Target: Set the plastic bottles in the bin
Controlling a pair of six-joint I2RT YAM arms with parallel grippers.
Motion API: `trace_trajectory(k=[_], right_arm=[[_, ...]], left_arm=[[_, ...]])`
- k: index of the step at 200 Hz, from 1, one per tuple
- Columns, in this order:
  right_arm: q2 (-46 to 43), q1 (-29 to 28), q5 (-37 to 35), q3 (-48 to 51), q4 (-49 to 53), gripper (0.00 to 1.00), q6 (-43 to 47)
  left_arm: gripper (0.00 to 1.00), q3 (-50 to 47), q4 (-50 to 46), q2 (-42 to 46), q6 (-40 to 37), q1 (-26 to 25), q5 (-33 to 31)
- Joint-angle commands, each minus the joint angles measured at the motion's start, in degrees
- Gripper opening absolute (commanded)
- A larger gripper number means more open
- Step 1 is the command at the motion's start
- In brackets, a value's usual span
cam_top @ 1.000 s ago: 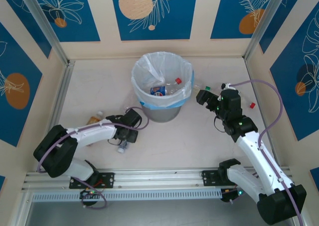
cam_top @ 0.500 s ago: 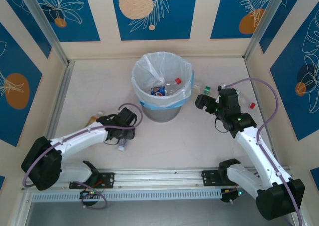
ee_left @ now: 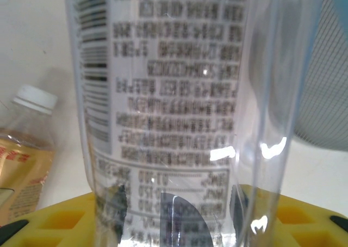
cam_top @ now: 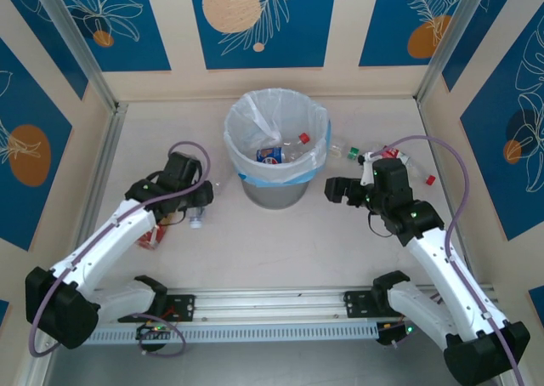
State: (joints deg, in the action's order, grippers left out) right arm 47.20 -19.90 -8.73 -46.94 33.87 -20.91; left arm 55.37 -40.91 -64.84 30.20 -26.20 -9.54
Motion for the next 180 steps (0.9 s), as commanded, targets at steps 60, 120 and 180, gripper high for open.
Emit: trace_trajectory(k=[60, 120, 180], right_arm=[[-3.54, -7.16, 1.41, -3.68, 0.85, 1.0, 9.03], [-7.49, -8.49, 2.65, -2.13, 3.61, 1.0, 7.95], [-8.7, -8.83, 4.41, -1.42, 3.97, 0.99, 7.65]], left_arm=[[0.53, 13.14, -4.93, -1.93, -7.11, 4.38, 2.68], [0.53, 20.21, -2.43, -3.0, -10.73, 5.41, 1.18], [0.54, 26.97, 3.14, -5.78, -12.74, 5.45, 0.83]])
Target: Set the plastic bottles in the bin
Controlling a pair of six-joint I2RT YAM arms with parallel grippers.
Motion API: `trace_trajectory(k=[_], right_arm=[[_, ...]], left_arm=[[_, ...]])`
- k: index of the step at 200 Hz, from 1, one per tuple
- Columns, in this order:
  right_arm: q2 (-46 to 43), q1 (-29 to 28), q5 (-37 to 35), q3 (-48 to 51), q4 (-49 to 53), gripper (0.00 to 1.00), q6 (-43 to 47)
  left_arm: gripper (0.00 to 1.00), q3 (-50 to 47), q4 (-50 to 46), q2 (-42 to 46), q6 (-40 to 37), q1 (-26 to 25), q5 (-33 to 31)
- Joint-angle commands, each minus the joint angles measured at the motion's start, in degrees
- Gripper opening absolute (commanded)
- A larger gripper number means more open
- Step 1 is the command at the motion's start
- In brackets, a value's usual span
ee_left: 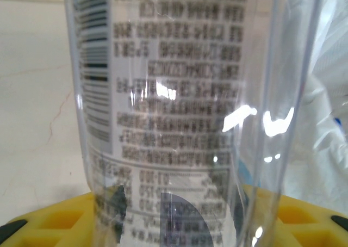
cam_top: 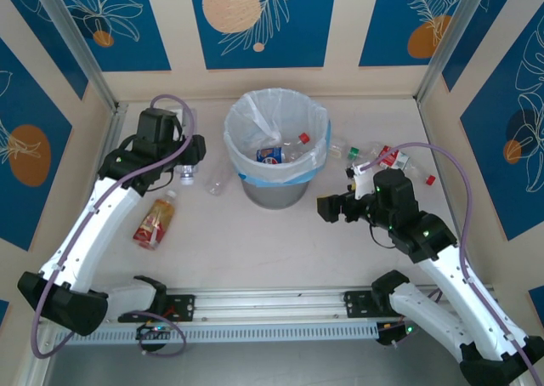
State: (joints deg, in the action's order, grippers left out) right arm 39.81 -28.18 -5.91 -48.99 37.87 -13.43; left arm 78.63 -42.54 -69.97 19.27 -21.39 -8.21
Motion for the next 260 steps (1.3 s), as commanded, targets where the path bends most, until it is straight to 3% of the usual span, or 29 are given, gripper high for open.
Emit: trace_trajectory(k=[1, 79, 147, 192, 216, 260], right_arm=[[-1.31, -0.55, 1.64, 0.64, -0.09, 0.99, 0.21], [-2.67, -0.82, 2.8, 1.33, -0.43, 1.0, 0.1], [-3.07, -1.0, 2.16, 2.46, -0.95, 0.99, -1.11], [-3.06, -1.02, -0.03, 2.93, -1.48, 0.99, -2.34], [-3.07, -1.08, -1.17, 2.69, -1.0, 1.0, -2.45], [-2.82, -1.09, -2.44, 2.59, -0.43, 0.99, -2.64]], left_arm=[[0.54, 3.85, 5.03, -0.71, -1.8, 0.65, -0.41], [0.55, 21.27, 13.25, -15.24, -3.18, -0.37, 18.53], [0.55, 30.64, 16.48, -27.1, -5.14, -3.52, 25.42], [0.56, 31.15, 18.67, -31.65, -10.47, -7.29, 25.15], [0.56, 32.32, 15.98, -33.82, -13.8, -9.16, 20.08], [0.57, 32.14, 13.47, -36.1, -19.22, -10.14, 17.16]])
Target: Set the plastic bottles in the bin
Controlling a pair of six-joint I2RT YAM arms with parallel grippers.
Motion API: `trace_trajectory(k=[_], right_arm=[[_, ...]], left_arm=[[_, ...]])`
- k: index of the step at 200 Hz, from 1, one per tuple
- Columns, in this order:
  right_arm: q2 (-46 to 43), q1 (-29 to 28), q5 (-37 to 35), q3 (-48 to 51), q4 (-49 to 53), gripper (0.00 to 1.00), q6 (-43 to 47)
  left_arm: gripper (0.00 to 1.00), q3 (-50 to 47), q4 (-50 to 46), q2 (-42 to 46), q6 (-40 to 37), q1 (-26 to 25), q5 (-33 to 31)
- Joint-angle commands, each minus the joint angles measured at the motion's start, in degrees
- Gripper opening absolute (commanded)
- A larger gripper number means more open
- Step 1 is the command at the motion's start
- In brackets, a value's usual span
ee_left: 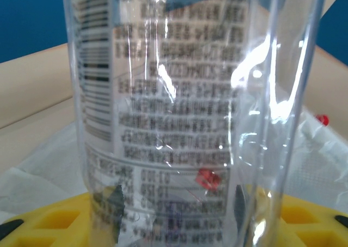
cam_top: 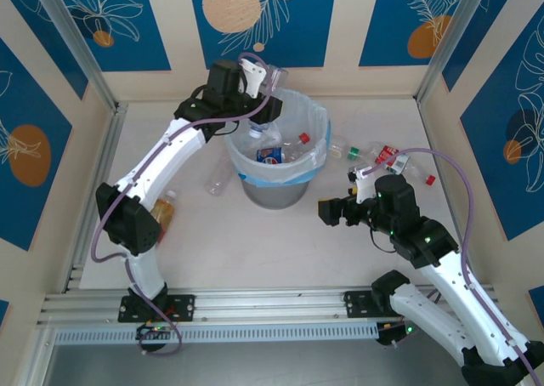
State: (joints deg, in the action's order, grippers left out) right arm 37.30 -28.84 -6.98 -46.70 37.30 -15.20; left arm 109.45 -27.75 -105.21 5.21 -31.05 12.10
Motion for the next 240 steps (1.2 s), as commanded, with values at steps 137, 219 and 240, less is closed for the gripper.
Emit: trace_trajectory(k=[137, 219, 240], right_arm=[[1.76, -0.27, -5.82, -1.71, -1.32, 1.0, -0.39], [2.94, 0.99, -11.2, -1.88, -4.61, 1.0, -4.09], [3.51, 1.81, -10.32, -0.73, -6.09, 1.0, -5.92]], left_arm=[[0.86, 5.4, -6.97, -6.5, -11.29, -0.68, -3.11], [0.99, 6.1, -6.53, 1.34, -2.85, -0.66, -3.63], [0.99, 0.27, -2.74, 5.81, 0.84, -0.57, -5.77]])
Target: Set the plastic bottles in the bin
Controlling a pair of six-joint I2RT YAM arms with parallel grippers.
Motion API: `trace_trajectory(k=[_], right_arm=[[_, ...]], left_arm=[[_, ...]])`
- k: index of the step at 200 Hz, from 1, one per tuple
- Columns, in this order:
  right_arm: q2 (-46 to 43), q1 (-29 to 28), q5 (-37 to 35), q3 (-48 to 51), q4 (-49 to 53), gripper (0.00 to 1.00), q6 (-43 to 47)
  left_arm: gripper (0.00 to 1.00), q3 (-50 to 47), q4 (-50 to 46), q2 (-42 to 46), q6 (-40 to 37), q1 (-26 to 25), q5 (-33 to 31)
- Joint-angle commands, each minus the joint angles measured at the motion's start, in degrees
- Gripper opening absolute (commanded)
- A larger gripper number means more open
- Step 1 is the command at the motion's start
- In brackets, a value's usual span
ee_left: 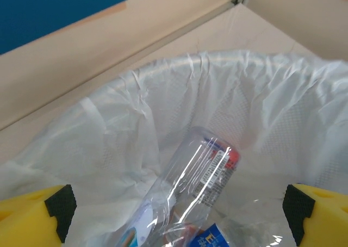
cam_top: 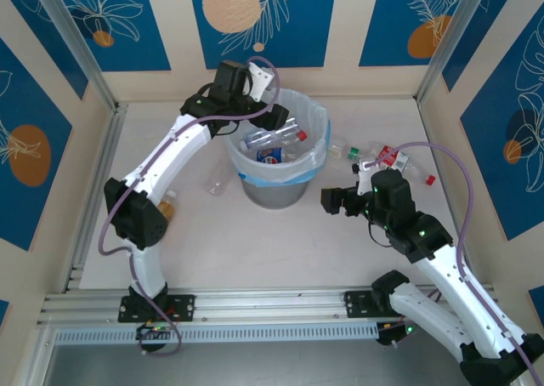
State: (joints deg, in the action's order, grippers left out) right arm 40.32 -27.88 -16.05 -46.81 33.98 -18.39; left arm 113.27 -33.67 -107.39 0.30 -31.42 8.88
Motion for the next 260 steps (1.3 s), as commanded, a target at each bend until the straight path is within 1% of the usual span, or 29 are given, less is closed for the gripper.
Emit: trace_trajectory(k=[1, 13, 19, 30, 36, 43, 61, 72, 85, 97, 116, 140, 158, 178, 191, 210, 229, 246, 260], right_arm=[[0.52, 0.87, -1.21, -0.59, -2.86, 1.0, -2.71], [1.45, 1.18, -3.01, -0.79, -2.8, 1.0, -4.07], [1.73, 1.33, -4.27, -1.16, -2.36, 1.0, -3.95], [1.86, 1.67, -10.27, -0.06, -3.88, 1.0, -6.88], [1.95, 2.63, -10.9, 0.82, -5.57, 0.99, -7.79], [2.39, 4.1, -9.66, 1.36, -7.15, 0.99, -7.8], [4.95, 9.54, -5.44, 0.09, -6.99, 1.0, -10.7], [7.0, 12.89, -3.63, -0.6, -6.32, 1.0, -12.78], [9.2, 16.49, -1.28, -1.07, -6.65, 1.0, -14.42], [11.17, 19.14, 1.31, -1.68, -7.73, 1.0, -14.44], [15.21, 22.85, 2.3, -3.65, -8.22, 1.0, -13.72], [22.92, 27.72, 6.99, -7.83, -7.74, 1.0, -12.22], [29.08, 30.16, 8.63, -11.64, -6.52, 1.0, -11.87], [34.75, 31.51, 10.94, -14.89, -7.52, 1.0, -9.81], [38.81, 32.24, 11.5, -17.05, -8.12, 1.0, -8.94], [45.7, 33.22, 11.86, -20.85, -7.9, 1.0, -7.36], [52.23, 33.57, 13.26, -25.51, -6.51, 1.0, -1.95], [58.32, 34.46, 19.56, -31.0, -3.88, 0.99, 5.61], [62.26, 34.82, 24.41, -34.79, -2.13, 0.99, 10.1]], left_arm=[[0.99, -3.7, 3.31, 8.12, 5.9, -0.17, -2.56], [0.99, -5.35, 1.74, 9.34, 10.13, -0.15, -5.06], [0.99, -7.19, 1.73, 10.2, 11.52, -0.19, -4.9], [0.99, -12.47, 5.2, 12.09, 14.99, -0.13, -4.75], [0.99, -14.82, 7.25, 13.07, 15.58, -0.09, -4.51], [0.99, -15.73, 7.18, 13.71, 14.79, -0.03, -5.39], [0.99, -14.97, 0.84, 15.06, 12.63, 0.24, -12.78], [0.99, -17.58, 1.18, 17.37, 12.78, 0.46, -14.78], [0.99, -21.75, 4.11, 20.32, 14.01, 1.04, -14.15], [0.99, -23.25, 4.69, 21.51, 15.1, 1.51, -13.38], [0.99, -24.46, 3.57, 22.2, 16.58, 1.71, -15.43], [0.99, -28.6, 4.49, 24.72, 17.79, 2.47, -14.64], [0.99, -31.05, 5.12, 26.49, 18.0, 3.17, -13.24], [0.99, -33.74, 7.99, 28.42, 18.16, 3.89, -9.04], [0.99, -34.45, 8.36, 29.23, 18.4, 4.08, -8.68], [0.99, -36.11, 8.15, 31.05, 19.08, 4.31, -11.49], [0.99, -38.88, 8.06, 33.93, 19.98, 5.02, -14.43], [0.99, -41.66, 8.16, 36.75, 20.74, 5.77, -16.87], [0.99, -44.18, 8.43, 39.08, 21.54, 6.31, -18.86]])
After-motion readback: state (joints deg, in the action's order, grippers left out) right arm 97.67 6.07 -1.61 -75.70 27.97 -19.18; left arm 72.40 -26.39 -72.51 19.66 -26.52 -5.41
